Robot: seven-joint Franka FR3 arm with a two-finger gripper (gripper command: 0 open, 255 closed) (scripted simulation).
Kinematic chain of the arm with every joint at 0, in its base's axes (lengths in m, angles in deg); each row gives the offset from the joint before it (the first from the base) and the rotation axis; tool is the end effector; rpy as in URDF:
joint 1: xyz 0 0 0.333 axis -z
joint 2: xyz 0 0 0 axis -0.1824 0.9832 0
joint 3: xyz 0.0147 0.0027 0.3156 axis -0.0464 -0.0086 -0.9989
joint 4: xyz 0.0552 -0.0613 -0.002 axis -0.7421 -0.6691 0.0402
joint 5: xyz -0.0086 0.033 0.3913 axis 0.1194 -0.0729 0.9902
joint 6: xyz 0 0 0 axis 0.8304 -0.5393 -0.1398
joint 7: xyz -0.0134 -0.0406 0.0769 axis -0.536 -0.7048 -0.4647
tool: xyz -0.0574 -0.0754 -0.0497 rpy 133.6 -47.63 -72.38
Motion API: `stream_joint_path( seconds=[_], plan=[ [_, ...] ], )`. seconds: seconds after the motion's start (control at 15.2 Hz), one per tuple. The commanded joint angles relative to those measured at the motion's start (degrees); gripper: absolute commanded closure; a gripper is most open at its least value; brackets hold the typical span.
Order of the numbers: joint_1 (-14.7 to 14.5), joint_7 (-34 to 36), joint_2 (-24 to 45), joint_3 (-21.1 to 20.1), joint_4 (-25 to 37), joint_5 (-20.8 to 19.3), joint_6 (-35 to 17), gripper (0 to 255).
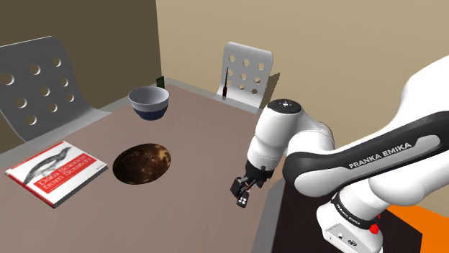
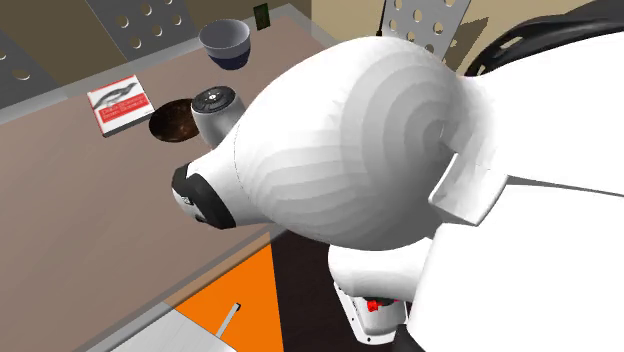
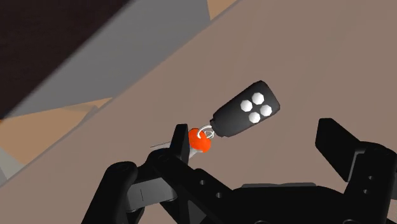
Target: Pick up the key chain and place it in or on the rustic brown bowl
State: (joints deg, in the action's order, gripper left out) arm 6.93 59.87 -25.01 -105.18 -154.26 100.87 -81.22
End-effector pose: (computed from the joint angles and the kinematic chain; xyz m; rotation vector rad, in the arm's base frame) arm 0.2572 0.2616 0.2856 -3.1265 0.2315 -0.0330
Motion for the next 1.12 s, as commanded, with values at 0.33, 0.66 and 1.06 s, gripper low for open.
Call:
stream_joint_path(
  seconds=[0.33,0.66,1.06],
  plan=[
    [5.31,4.43,9.63,-5.82,-0.89,-4.98,-10.24,0],
    [5.27,4.45,9.64,-5.78,-0.89,-5.01,-10.25,0],
    [5.28,4.45,9.64,-5.78,-0.89,-5.01,-10.25,255]
  ],
)
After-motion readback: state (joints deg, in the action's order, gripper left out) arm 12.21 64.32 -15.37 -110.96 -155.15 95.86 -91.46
